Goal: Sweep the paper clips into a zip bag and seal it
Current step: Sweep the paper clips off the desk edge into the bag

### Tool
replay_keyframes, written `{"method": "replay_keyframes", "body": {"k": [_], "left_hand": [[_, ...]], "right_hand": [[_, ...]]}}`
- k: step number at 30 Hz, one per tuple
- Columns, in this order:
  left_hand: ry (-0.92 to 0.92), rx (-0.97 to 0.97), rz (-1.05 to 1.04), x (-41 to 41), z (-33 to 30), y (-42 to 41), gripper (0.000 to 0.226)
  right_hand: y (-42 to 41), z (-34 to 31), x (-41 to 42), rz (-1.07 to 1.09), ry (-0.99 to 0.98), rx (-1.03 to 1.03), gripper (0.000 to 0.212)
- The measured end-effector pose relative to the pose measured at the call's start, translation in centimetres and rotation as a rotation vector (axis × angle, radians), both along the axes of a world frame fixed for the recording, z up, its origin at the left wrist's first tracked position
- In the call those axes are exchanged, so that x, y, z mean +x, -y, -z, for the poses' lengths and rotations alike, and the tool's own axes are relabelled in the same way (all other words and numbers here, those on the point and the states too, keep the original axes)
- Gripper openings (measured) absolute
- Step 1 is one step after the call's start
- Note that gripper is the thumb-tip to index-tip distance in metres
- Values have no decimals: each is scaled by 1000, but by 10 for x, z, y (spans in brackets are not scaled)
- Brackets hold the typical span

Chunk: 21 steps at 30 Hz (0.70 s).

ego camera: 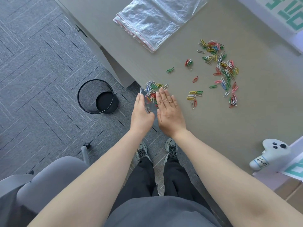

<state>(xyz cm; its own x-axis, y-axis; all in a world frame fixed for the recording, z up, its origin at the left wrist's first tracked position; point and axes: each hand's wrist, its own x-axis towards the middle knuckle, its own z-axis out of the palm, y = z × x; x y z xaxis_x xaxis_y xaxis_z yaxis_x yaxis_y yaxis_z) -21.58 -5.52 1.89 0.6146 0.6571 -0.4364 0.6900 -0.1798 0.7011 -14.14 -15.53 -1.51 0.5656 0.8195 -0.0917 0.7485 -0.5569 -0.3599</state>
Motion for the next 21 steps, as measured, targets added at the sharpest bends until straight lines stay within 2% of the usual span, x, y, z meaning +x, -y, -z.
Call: {"method": "replay_keyframes", "body": {"k": [6,10,13,17,21], "left_hand": [[5,8,-4,0,1,-5,75],[1,-6,-4,0,1,-8,77],[-2,-12,-14,-1,2,-9,78],[-5,-18,-23,-1,3,-11,78],[-4,-3,-17,1,6,-13,77]], "right_hand": [[-4,-3,-7,-138,-74,109,56],[-13,-11,15,-1,-150,192,59],[-28,-13,40,40,-132,125,61],[-43,-10,53,-83,-109,8,61],[-45,-6,46,-133,-79,-10,59]]}}
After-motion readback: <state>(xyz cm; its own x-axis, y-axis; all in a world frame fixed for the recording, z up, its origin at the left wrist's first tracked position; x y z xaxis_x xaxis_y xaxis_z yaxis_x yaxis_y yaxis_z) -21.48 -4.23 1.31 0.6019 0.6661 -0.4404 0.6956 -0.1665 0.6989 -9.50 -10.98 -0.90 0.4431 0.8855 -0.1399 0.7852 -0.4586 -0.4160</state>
